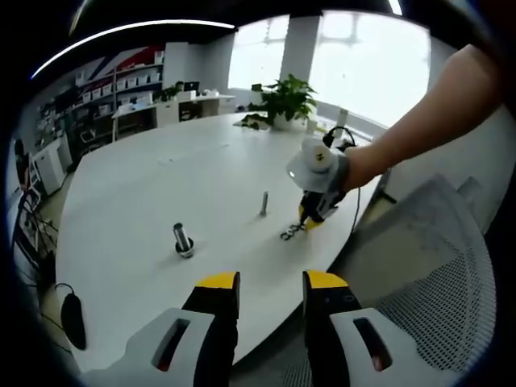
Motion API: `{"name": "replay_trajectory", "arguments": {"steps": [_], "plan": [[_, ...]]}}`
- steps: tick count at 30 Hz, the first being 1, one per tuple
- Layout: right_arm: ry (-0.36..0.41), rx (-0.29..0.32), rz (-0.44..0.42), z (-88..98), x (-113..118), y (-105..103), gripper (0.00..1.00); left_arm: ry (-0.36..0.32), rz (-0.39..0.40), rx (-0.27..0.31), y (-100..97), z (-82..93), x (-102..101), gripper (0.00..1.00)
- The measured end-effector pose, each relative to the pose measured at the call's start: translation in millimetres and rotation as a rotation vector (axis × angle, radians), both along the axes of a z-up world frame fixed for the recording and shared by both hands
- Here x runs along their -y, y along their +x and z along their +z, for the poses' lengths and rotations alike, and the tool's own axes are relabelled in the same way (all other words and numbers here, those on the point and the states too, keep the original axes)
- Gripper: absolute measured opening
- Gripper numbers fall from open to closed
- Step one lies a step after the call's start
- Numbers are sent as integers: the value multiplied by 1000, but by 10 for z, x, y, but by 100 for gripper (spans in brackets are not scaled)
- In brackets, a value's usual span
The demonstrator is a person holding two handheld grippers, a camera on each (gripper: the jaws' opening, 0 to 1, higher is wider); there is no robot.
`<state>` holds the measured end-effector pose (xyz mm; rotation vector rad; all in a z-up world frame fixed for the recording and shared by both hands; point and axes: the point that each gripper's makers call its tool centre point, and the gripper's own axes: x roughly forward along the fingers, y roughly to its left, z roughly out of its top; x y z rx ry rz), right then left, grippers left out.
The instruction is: Place the washer onto the threaded stud by aligning its center hole with the stud, sliding it down to the base, and recovering from edge contact or off-axis alignment until the washer reaches the visible bottom stop.
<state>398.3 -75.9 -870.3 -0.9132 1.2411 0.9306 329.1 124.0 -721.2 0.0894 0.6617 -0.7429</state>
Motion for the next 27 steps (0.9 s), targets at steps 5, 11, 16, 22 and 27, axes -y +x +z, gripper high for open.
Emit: {"name": "replay_trajectory", "arguments": {"steps": [5, 11, 16, 22, 27], "plan": [[17, 2, -25, 7, 2, 13, 13, 5, 4, 2, 0, 1, -10, 29], [42, 1, -61, 9, 20, 20, 13, 5, 10, 8, 17, 11, -16, 29], [35, 0, -70, 8, 60, -4, 13, 9, 12, 11, 19, 9, -16, 29], [44, 18, -85, 129, 85, 40, 13, 4, 21, 17, 26, 25, -33, 29], [40, 38, -84, 241, 105, 140, 13, 7, 13, 21, 21, 30, -26, 29]]}}
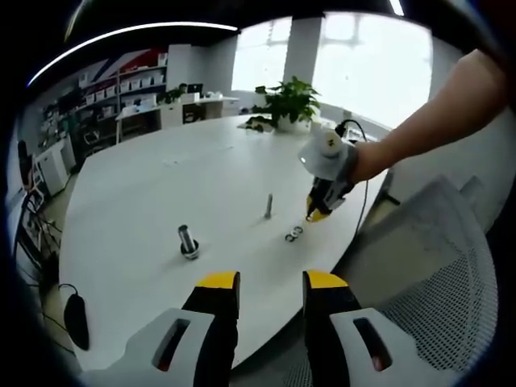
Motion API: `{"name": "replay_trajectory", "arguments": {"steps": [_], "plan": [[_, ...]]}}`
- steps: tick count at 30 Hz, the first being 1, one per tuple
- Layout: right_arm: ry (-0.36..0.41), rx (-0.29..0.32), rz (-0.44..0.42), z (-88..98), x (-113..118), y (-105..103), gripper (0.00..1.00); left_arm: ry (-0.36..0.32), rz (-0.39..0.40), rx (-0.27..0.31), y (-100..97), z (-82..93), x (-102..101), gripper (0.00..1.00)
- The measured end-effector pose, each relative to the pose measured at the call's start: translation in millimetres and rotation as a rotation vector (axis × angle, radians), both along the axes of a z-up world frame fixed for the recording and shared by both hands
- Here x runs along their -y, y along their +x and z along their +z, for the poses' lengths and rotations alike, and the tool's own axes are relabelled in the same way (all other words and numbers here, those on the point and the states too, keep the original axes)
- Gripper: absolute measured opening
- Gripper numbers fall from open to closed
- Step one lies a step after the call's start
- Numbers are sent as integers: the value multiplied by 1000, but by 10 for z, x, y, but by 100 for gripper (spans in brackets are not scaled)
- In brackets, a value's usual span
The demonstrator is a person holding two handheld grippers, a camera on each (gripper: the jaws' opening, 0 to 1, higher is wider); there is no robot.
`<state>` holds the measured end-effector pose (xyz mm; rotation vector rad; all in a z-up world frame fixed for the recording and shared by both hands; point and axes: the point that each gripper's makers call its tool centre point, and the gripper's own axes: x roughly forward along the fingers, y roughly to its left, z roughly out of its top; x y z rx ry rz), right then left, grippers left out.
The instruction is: Place the washer onto the threaded stud by aligning its center hole with the stud, sliding it down to the base, and recovering from edge contact or off-axis alignment until the washer reaches the visible bottom stop.
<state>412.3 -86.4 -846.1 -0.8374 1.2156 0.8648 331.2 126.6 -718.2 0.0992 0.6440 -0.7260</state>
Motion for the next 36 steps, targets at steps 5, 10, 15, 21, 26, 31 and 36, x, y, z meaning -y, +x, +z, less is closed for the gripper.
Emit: {"name": "replay_trajectory", "arguments": {"steps": [5, 10, 15, 21, 26, 31, 36], "plan": [[27, 26, -6, 145, -76, 101, 13, -2, 4, 5, 14, 15, -9, 29], [38, 45, 7, 267, -136, 243, 13, -11, 11, 9, 21, 28, -17, 29], [66, 62, -9, 363, -217, 362, 13, -10, 14, 16, 26, 39, -21, 29], [90, 85, -2, 470, -317, 468, 13, -12, 20, 16, 31, 40, -32, 29], [98, 99, 15, 563, -365, 529, 13, -7, 20, 16, 31, 35, -36, 29], [127, 130, 21, 704, -442, 639, 13, -7, 24, 16, 31, 34, -42, 29], [148, 151, 21, 803, -524, 737, 13, -3, 23, 17, 24, 31, -40, 29]]}}
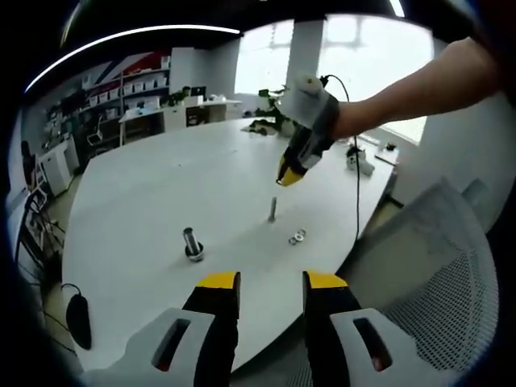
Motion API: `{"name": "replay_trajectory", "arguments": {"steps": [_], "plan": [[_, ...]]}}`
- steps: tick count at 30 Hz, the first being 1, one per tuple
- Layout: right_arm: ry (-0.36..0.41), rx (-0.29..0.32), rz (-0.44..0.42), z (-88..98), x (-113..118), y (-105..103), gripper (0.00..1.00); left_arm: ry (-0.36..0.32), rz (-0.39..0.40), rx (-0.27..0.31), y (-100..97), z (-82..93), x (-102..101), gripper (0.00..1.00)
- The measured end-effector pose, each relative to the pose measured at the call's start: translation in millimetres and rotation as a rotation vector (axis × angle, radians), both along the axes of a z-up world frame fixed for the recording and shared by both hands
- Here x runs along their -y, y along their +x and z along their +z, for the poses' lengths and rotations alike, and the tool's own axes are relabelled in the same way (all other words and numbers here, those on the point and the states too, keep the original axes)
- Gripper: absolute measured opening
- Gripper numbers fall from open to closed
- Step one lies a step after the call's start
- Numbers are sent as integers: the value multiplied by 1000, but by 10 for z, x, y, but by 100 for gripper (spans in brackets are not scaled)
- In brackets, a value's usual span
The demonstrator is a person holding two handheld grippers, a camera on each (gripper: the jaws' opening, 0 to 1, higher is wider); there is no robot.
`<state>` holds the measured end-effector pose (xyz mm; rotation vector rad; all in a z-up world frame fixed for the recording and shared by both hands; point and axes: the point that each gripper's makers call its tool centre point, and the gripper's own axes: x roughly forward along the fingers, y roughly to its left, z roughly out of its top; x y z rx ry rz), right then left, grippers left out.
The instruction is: Place the washer onto the threaded stud by aligning its center hole with the stud, sliding it down to the base, and recovering from edge contact or off-axis alignment until the washer reaches the visible bottom stop.
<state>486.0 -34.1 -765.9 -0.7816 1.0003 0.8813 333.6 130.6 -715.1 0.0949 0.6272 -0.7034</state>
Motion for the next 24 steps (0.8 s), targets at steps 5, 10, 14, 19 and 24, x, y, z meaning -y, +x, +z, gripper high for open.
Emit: {"name": "replay_trajectory", "arguments": {"steps": [5, 10, 14, 19, 24], "plan": [[4, 10, 20, 40, -85, 47, 13, 0, -2, -1, 6, -1, 4, 29], [-15, -7, 49, -26, -112, 38, 13, -1, -3, -6, 1, -7, 5, 29], [-28, -32, 50, -103, -89, 17, 13, -6, 2, -7, 5, -5, -4, 29], [-38, -52, 47, -207, -89, -30, 13, -7, 11, -12, 14, -11, -19, 29], [-60, -59, 55, -310, -63, -56, 13, -8, -6, -22, -11, -29, 7, 28]]}}
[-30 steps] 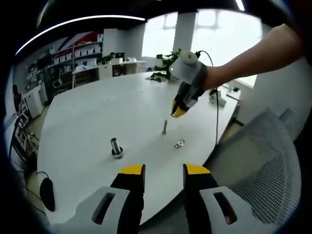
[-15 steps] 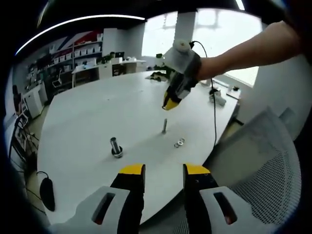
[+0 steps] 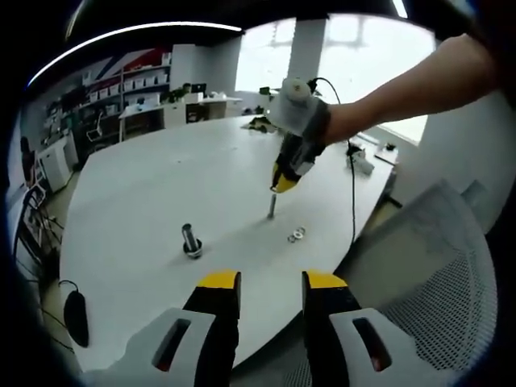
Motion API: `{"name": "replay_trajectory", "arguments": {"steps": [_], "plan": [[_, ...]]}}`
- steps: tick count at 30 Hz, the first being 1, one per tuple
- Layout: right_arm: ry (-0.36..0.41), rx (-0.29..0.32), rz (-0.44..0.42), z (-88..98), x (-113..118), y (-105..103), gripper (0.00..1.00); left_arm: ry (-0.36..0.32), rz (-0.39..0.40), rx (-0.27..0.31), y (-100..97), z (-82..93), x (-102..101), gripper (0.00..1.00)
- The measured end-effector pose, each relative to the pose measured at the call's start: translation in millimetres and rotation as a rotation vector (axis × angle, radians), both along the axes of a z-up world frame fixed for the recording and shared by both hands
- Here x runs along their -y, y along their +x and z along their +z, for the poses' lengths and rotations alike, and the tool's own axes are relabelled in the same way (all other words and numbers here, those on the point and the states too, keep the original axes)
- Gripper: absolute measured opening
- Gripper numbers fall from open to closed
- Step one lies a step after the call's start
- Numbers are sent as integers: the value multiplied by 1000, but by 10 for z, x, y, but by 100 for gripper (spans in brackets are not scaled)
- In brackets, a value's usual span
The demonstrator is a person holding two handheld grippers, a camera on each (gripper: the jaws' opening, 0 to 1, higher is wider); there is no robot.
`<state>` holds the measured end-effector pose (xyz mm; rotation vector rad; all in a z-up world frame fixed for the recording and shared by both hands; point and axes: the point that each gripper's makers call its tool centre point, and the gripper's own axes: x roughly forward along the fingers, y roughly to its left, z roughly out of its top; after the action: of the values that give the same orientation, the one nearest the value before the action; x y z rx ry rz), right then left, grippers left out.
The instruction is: Place the washer onto the threaded stud by aligning its center hole with the stud, sliding it down to the base, and recovering from edge contact or off-axis alignment until the washer reaches the visible bottom stop.
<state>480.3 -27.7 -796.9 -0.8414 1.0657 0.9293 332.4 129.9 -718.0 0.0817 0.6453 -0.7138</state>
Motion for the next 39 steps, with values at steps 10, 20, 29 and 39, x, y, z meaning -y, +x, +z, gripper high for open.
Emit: {"name": "replay_trajectory", "arguments": {"steps": [10, 20, 29, 39], "plan": [[-1, -12, -27, -83, -4, 25, 13, 5, 0, 1, 2, -5, -7, 28], [-4, -23, -33, -112, 21, 19, 13, 10, 4, -5, 2, -19, -19, 28], [-10, -35, -35, -210, 38, 30, 13, 18, 4, -8, 6, -33, -23, 28], [-10, -64, -59, -418, 51, 16, 13, 29, 12, -14, 7, -52, -44, 28]]}}
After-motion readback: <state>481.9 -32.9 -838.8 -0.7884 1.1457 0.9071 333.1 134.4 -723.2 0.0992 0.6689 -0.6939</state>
